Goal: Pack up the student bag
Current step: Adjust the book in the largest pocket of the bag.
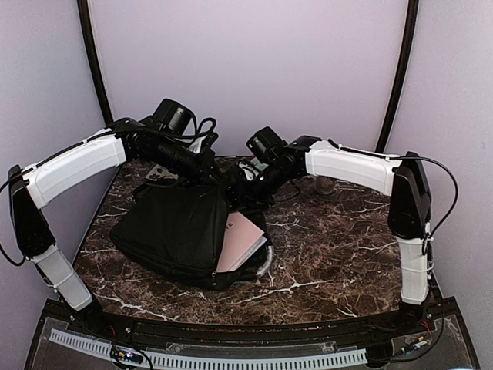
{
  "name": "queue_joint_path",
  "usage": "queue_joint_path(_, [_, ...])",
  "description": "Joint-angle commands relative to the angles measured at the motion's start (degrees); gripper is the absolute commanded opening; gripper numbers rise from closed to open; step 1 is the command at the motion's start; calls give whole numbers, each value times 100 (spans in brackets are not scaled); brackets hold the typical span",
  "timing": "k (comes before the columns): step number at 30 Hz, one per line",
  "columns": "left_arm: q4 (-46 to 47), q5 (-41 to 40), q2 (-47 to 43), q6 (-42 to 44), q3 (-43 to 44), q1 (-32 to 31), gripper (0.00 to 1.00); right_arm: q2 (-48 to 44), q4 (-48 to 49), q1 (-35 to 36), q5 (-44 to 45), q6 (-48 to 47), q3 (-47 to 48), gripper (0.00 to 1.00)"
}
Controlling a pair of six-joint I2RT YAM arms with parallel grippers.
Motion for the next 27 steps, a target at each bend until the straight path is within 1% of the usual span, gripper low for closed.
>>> queue_joint_path(1, [689,228,-443,-51,-7,-24,0,-631,-290,87,232,-162,-230,52])
queue_joint_path(5, [764,274,-411,-58,23,-24,0,-1158,-427,73,603,-178,-1054,53])
queue_joint_path(9, [744,305,-341,-6,117,-20,0,-1627,-450,89,713,-48,-1761,55])
queue_joint_path(12, [747,351,-265,18,156,-25,0,-2091,-245,107,608,100,-2273,57])
queue_joint_path(16, [825,375,-245,-6,155,-24,0,-2356,118,141,251,260,-2798,57])
queue_joint_path(18, [826,401,-240,-8,160,-26,0,-2349,432,151,-68,379,-2941,53])
queue_joint_path(21, [799,416,-251,-10,155,-24,0,-2218,754,189,-349,448,-2902,49])
queue_joint_path(27, [789,449,-268,-54,171,-24,0,-1749,688,187,-633,228,-2472,34])
